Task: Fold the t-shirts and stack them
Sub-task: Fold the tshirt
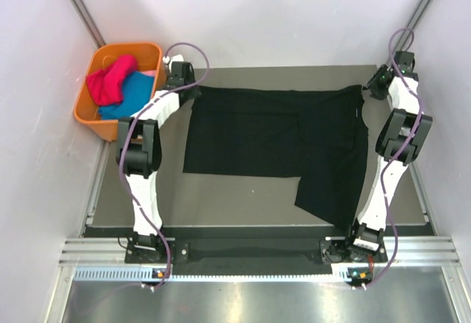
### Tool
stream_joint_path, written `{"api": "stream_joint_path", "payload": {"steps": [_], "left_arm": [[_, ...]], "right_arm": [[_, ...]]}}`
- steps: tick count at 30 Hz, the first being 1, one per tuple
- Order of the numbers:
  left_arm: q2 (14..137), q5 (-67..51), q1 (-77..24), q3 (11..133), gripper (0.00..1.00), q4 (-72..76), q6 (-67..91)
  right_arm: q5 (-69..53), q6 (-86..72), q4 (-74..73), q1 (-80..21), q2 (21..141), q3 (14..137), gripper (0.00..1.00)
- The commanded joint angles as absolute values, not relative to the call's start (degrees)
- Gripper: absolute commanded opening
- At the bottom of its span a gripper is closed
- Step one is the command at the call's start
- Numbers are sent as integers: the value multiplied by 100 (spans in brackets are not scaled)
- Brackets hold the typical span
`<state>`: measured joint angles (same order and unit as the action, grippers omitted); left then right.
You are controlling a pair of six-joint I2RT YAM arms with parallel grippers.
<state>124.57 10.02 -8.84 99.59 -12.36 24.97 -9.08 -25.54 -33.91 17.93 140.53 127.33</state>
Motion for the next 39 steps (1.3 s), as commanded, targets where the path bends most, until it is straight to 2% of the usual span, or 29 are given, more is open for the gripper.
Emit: {"api": "stream_joint_path", "payload": {"steps": [1,10,14,18,20,23,24,27,28,29,34,37,39], "left_arm": [[11436,713,-1028,9039,46,-1380,2575],[9380,-491,-1143,6912,46,-2057,2891],[8536,-1026,-1151,6136,45,-2039,2944],[8210,-1958,-1212,5845,45,-2031,3023],[8113,-2292,-1327,5669,46,-1548,3294],[8234,-2347,-1827,5599,48,-768,3637],[8314,-2164,-2167,5625,53,-599,3700],[8761,-1664,-2844,6001,59,-45,3849],[8919,-1565,-2978,6073,60,261,3945],[9269,-1477,-3093,6152,60,594,4233],[10404,-952,-3752,7152,61,1072,4711],[11073,-817,-3972,7821,55,1125,4544],[11504,-914,-3999,8189,51,1099,4377]], "right_arm": [[-914,-2013,-3788,1671,13027,12236,43],[-817,-2100,-3507,1293,11647,9995,45],[-546,-2197,-3655,1099,11224,9073,36],[-544,-2259,-3604,1090,10575,8132,39],[-597,-2241,-3551,1090,10153,7763,43],[-589,-2110,-3358,1090,9774,7025,45],[-537,-2075,-3331,1099,9739,6944,45],[-589,-1942,-3349,1116,9660,6750,47],[-632,-1934,-3366,1125,9607,6715,48],[-676,-1942,-3384,1125,9598,6654,54],[-931,-1881,-3323,1213,9457,6425,59],[-1028,-1863,-3068,1327,9369,6171,58],[-1124,-1872,-2892,1362,9404,6135,48]]}}
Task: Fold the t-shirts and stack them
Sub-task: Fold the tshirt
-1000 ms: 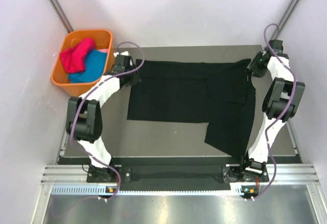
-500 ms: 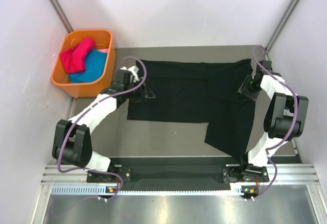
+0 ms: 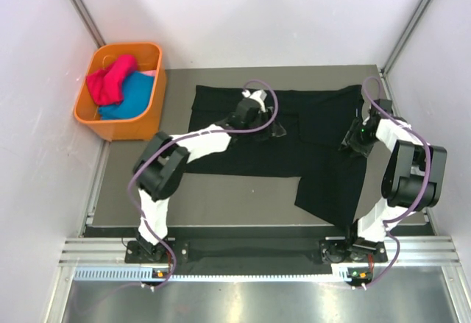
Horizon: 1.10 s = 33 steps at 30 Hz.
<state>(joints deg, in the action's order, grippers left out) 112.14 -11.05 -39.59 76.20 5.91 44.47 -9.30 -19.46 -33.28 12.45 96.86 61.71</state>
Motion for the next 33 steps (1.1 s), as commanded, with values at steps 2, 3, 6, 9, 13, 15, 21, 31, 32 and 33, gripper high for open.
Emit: {"api": "stream_joint_path", "payload": {"steps": [2,3,6,9,13,15,21,31,32,33], "left_arm": [[11854,-1036,-3999,8288,48,1353,4342],[11978,-1098,-3990,8392,46,1432,4385],[12374,-1143,-4051,8534,38,1696,4500],[12647,-1230,-4104,8621,39,1968,4755],[12955,-1248,-4201,9008,45,1881,4781],[13122,-1222,-4263,9253,47,1750,4773],[13385,-1099,-4298,9553,54,1600,4851],[13895,-1283,-4359,10002,48,1512,5133],[13913,-1301,-4368,10063,48,1486,5133],[13939,-1301,-4386,10098,46,1459,5133]], "right_arm": [[-1090,-1846,-2944,1380,9571,6309,43],[-1116,-1837,-3031,1423,9650,6354,42],[-1046,-1784,-3067,1503,9721,6539,35],[-1160,-1811,-3138,1573,9887,6688,34],[-1028,-1696,-3199,1600,9949,6768,34],[-1028,-1679,-3190,1617,9993,6759,34],[-1090,-1626,-3155,1687,10230,6838,36],[-1327,-1661,-3059,1705,10371,6926,32],[-1345,-1661,-3067,1696,10371,6917,31],[-1345,-1652,-3041,1705,10362,6908,30]]}}
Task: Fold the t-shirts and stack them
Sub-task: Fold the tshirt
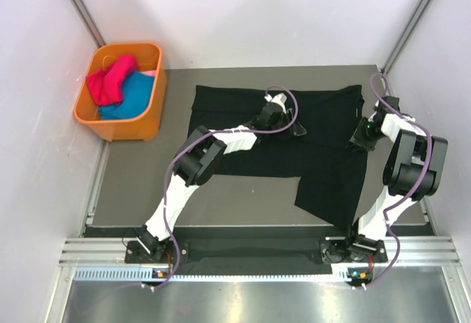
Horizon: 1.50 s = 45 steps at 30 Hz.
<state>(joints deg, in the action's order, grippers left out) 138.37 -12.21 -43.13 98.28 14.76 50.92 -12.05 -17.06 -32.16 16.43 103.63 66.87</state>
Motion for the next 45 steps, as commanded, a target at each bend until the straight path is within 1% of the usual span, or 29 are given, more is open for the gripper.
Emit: {"api": "stream_joint_path", "payload": {"steps": [1,2,4,7,10,11,13,14,15,17,18,19,20,21,23,24,30,35,45], "left_arm": [[13983,-1309,-4377,10133,45,1433,5124],[14001,-1318,-4386,10177,44,1407,5133],[14045,-1362,-4394,10204,40,1415,5159],[14097,-1424,-4386,10248,37,1433,5220],[14133,-1459,-4395,10239,34,1450,5343],[14142,-1476,-4395,10248,33,1441,5379],[14159,-1503,-4386,10230,29,1468,5449],[14159,-1512,-4386,10230,24,1476,5458],[14168,-1512,-4386,10239,23,1477,5475],[14177,-1529,-4386,10283,20,1468,5484],[14177,-1538,-4386,10309,18,1459,5493],[14185,-1547,-4386,10327,16,1442,5493],[14186,-1556,-4377,10388,14,1424,5493],[14186,-1573,-4377,10415,10,1380,5493],[14159,-1556,-4377,10528,6,1179,5388],[14142,-1486,-4377,10581,1,1091,5309],[14010,-1353,-4368,10802,0,651,4878],[13913,-1397,-4368,10749,0,606,4887],[13808,-1538,-4289,10609,0,562,5001]], "right_arm": [[-1353,-1661,-3024,1696,10362,6891,29],[-1354,-1652,-3032,1696,10371,6882,30],[-1354,-1670,-3024,1705,10389,6899,31],[-1362,-1696,-3006,1696,10406,6934,32],[-1406,-1723,-3023,1705,10450,7005,31],[-1406,-1740,-3015,1705,10450,7014,29],[-1406,-1775,-3006,1705,10406,7014,21],[-1415,-1784,-3015,1705,10380,7014,20],[-1398,-1767,-3032,1705,10354,7014,20],[-1380,-1758,-3050,1705,10327,7014,15],[-1380,-1732,-3050,1705,10310,7014,12],[-1380,-1714,-3076,1696,10301,7022,3],[-1380,-1723,-3067,1705,10301,7022,0],[-1371,-1749,-3076,1705,10283,7022,0],[-1362,-1775,-3111,1705,10257,7031,0],[-1345,-1819,-3146,1696,10213,7031,0],[-1231,-1925,-3366,1705,9862,6996,0],[-1186,-2091,-3436,1723,9449,6786,0],[-1195,-2329,-3647,1723,9150,6355,0]]}}
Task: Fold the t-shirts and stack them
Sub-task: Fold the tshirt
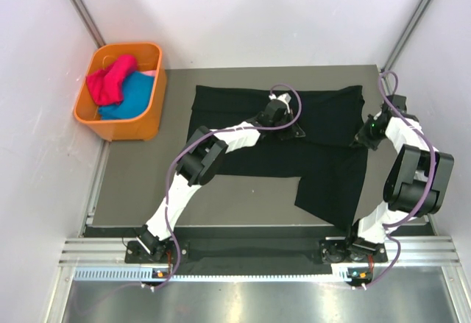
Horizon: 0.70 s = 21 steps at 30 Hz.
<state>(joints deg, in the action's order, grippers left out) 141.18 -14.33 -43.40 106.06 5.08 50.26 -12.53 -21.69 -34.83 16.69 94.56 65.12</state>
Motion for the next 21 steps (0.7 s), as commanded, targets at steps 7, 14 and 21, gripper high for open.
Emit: {"api": "stream_joint_path", "payload": {"steps": [7,14,21], "left_arm": [[13641,-1687,-4184,10389,0,475,4983],[13623,-2048,-4140,10301,0,466,5062],[13702,-2241,-4052,10371,0,413,4975]], "right_arm": [[-1143,-2505,-3603,1731,8930,6073,0],[-1081,-2382,-3656,1767,9044,6135,0],[-835,-2206,-3656,1775,9342,6134,0]]}}
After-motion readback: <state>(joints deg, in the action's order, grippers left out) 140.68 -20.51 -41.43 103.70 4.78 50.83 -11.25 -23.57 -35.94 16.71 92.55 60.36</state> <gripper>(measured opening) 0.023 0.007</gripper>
